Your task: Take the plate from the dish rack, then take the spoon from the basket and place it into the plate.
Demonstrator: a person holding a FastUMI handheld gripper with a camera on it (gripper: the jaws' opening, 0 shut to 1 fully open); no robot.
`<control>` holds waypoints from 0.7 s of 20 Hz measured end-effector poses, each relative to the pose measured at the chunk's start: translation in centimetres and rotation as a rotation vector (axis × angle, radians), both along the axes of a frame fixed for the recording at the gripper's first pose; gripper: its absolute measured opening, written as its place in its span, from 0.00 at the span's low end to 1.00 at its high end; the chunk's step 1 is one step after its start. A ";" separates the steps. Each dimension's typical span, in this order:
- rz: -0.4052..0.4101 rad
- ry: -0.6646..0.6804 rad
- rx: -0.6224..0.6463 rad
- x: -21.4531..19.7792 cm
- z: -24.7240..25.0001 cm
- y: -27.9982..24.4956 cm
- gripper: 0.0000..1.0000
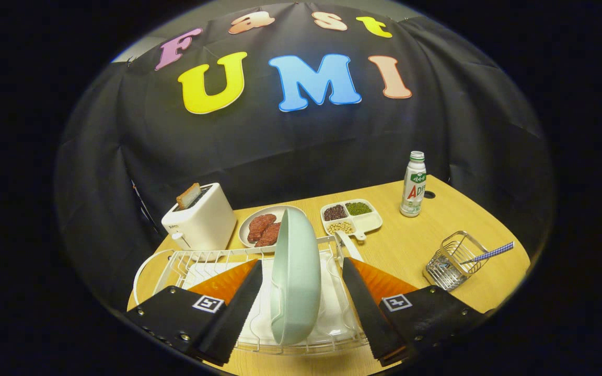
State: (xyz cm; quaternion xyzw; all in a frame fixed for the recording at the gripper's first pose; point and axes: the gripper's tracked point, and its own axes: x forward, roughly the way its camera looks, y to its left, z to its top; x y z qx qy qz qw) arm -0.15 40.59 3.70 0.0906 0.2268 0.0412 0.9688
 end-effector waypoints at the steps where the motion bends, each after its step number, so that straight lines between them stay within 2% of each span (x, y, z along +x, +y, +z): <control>1: 0.005 0.019 0.013 0.6 -0.7 0.2 0.93; 3: 0.018 0.044 0.030 1.5 -1.6 0.7 0.93; 4: 0.020 0.056 0.034 2.0 -2.2 0.8 0.77; 6: 0.022 0.096 0.044 2.6 -3.4 1.0 0.65; 7: 0.014 0.132 0.033 2.4 -4.0 0.8 0.65; 8: 0.002 0.139 0.021 2.5 -4.3 0.5 0.37; 14: -0.040 0.158 -0.125 2.3 -3.6 0.9 0.36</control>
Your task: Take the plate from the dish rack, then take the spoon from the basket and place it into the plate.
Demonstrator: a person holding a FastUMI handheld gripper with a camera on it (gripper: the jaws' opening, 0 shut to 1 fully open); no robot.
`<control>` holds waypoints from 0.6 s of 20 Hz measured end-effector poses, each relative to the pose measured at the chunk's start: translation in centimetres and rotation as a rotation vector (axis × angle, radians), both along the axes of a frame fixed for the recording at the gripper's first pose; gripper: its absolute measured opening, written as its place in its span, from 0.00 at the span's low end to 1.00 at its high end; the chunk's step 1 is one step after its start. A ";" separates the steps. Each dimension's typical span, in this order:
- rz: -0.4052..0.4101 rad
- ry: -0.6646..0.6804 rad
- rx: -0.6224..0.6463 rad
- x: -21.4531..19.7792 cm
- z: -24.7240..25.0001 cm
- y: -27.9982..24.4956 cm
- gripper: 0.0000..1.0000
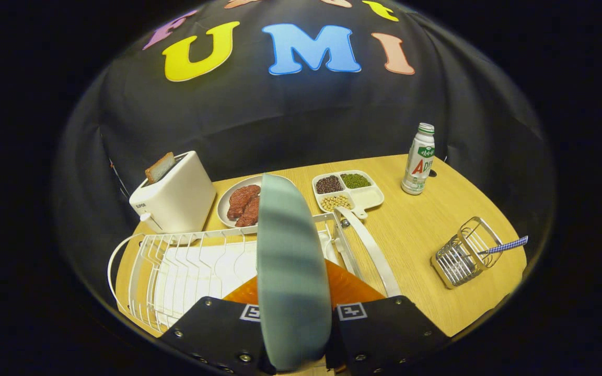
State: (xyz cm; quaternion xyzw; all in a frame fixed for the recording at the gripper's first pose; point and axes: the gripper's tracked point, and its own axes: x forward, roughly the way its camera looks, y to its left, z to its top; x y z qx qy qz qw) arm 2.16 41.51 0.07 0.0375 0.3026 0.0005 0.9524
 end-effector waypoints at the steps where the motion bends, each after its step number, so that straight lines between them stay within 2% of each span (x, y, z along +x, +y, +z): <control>1: -0.003 -0.005 -0.039 0.1 0.4 0.2 0.36; 7: -0.041 -0.064 -0.269 -0.5 4.3 0.6 0.36; 12: -0.092 -0.132 -0.279 -2.8 8.1 -0.7 0.36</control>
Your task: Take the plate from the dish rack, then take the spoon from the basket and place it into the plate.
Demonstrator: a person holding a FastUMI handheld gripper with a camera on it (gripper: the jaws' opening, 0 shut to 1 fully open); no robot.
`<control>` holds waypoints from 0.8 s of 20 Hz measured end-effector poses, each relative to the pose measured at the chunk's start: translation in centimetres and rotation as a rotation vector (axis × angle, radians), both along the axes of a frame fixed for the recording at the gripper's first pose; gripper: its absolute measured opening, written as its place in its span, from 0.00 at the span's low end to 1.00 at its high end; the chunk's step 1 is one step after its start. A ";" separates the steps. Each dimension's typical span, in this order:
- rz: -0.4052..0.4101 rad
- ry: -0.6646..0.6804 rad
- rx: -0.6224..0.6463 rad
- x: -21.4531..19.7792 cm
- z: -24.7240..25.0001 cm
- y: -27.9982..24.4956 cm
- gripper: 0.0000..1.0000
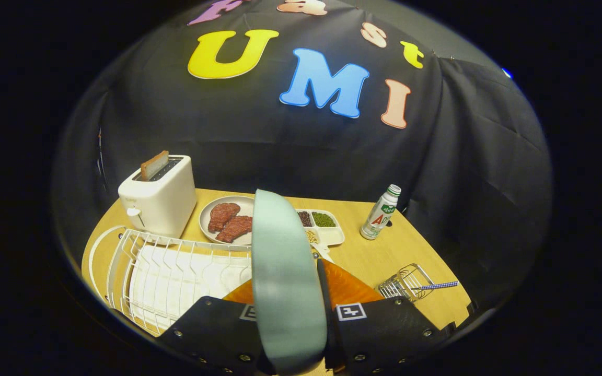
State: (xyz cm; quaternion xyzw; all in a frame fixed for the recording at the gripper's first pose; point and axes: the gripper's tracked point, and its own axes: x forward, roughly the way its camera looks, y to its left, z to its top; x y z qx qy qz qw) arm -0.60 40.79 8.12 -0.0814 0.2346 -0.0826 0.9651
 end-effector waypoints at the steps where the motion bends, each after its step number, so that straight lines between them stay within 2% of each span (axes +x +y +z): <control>1: -0.008 -0.008 0.001 -0.7 0.5 -0.4 0.36; 6: -0.032 -0.035 0.000 -6.0 2.3 -2.7 0.36; 9: -0.018 -0.031 -0.022 -9.4 2.5 -3.8 0.35; 16: 0.053 0.034 -0.020 -15.2 -1.2 -5.9 0.35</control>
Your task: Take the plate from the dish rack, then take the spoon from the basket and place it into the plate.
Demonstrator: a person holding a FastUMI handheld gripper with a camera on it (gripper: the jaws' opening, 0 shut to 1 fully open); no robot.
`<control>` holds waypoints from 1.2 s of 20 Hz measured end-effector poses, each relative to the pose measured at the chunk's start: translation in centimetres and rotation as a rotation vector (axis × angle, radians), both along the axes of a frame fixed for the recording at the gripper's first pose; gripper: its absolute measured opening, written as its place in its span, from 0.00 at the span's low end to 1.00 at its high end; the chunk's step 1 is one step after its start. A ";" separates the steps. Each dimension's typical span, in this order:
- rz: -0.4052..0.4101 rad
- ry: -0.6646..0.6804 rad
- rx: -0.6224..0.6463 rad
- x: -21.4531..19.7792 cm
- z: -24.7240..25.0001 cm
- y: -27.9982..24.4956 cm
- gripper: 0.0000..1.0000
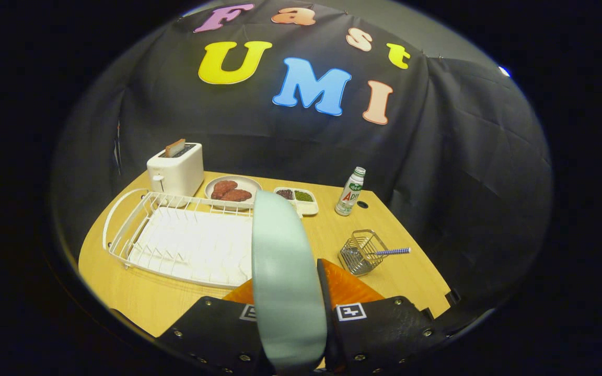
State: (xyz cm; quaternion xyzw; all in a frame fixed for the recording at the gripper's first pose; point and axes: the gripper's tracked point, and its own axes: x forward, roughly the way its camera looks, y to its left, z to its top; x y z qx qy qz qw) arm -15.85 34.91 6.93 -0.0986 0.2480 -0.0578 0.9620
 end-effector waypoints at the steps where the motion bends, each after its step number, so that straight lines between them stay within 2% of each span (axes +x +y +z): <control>1: 0.007 0.010 -0.003 -0.7 -0.6 -0.4 0.35; 6: 0.041 0.066 0.026 -3.3 -3.7 -1.2 0.35; 15: 0.024 0.166 0.112 -4.9 -8.6 -2.5 0.34; 21: -0.001 0.213 0.243 -4.4 -10.4 -2.6 0.34; 24: 0.009 0.231 0.349 -3.9 -11.1 -1.7 0.34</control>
